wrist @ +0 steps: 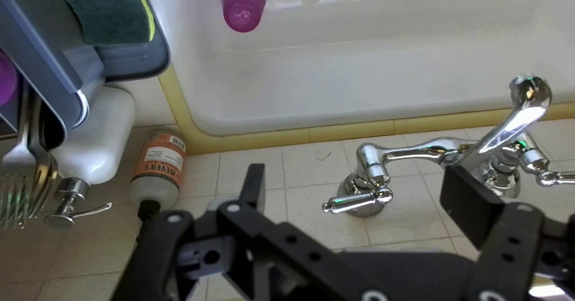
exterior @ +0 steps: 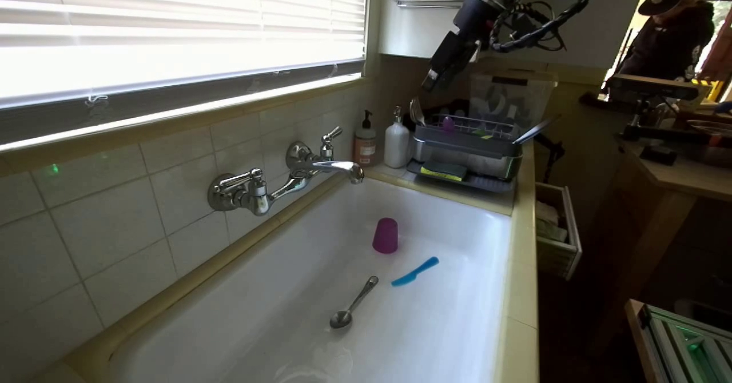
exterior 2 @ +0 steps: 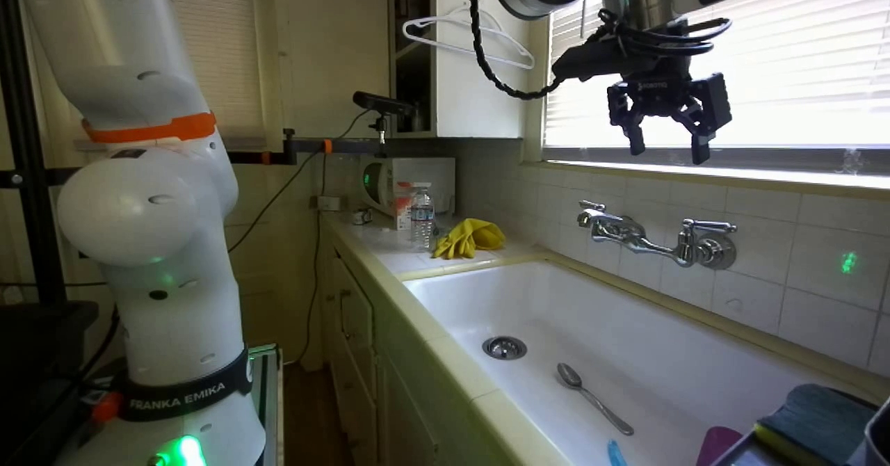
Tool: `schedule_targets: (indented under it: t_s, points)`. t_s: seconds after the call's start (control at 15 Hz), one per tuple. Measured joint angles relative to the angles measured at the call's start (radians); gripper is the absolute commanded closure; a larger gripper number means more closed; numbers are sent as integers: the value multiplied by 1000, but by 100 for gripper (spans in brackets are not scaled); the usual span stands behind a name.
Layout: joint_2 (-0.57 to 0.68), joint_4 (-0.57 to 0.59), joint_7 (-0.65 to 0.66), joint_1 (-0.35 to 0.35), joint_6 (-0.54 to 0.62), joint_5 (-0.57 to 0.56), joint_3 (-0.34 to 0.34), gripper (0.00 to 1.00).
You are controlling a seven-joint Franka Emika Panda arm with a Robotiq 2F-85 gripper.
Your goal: Open the faucet then close it and put the silver spoon on the dishrack.
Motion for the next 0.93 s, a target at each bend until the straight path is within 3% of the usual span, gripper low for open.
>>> schedule_targets:
  t_s: [0.47,0.93]
  points:
    - [51,33,63,-31,31,19,8,0]
    - [226,183,44,-33,58,69,48,0]
